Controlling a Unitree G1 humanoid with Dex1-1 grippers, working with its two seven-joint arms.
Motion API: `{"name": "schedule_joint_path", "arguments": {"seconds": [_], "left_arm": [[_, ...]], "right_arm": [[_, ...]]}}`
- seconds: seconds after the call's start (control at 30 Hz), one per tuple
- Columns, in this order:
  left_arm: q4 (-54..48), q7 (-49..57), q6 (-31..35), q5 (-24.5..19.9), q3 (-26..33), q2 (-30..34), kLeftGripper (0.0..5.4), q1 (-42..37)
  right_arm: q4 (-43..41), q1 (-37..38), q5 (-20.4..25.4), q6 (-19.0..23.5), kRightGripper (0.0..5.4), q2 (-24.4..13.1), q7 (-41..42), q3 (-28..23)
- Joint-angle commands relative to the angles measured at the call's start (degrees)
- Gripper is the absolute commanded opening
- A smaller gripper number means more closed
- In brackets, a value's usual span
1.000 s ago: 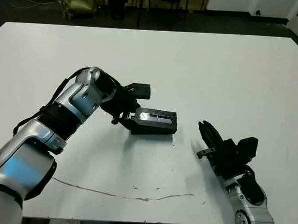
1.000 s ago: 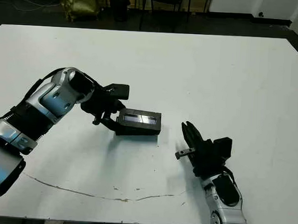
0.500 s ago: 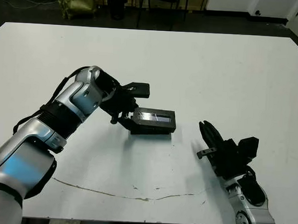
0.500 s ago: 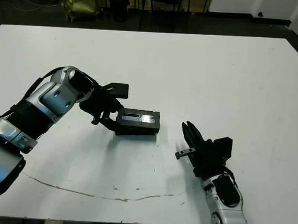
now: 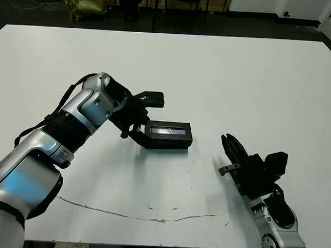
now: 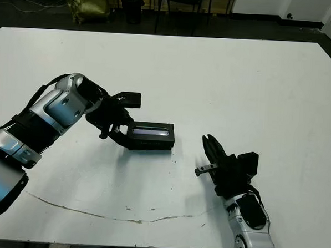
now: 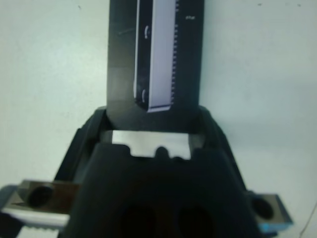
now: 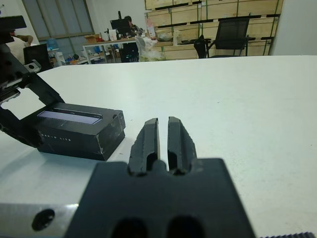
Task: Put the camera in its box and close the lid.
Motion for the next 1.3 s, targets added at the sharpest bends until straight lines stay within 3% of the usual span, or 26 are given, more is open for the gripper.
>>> {"name": "schedule_joint_path", "arguments": {"seconds": [0.03, 0.17, 0.47, 0.67, 1.07, 1.3], "left_arm": [[0.69, 0.35, 0.72, 2.15, -1.20, 1.83, 2.43, -0.38], [0.62, 0.29, 0.40, 1.86, -1.16, 2.11, 2.43, -0.22], [0.06, 0.19, 1.62, 2.62, -2.39, 2.75, 2.43, -0.19], [-0.15, 0.57, 2.07, 2.17, -2.33, 3.05, 2.42, 1.09], [-0.09, 1.76, 0.48, 2.19, -3.31, 2.73, 2.41, 4.79], [-0.22, 3.13, 0.33, 2.34, -4.61, 1.72, 2.40, 7.25]], "right_arm": [[0.80, 0.49, -0.17, 0.39, 0.00, -0.29, 0.12, -0.13], [1.71, 0.26, 0.01, -0.80, 0.00, -0.15, 0.61, -0.22], [1.16, 0.53, 1.17, 0.74, 0.00, 0.11, 0.09, -0.30], [0.98, 0.70, -0.31, 0.21, 0.00, -0.17, -0.38, -0.01], [-1.74, 1.26, 0.31, 4.61, 0.00, -0.01, -2.02, 0.04], [-1.99, 1.43, -0.29, 4.53, 0.00, 0.12, -2.54, 0.26]]}}
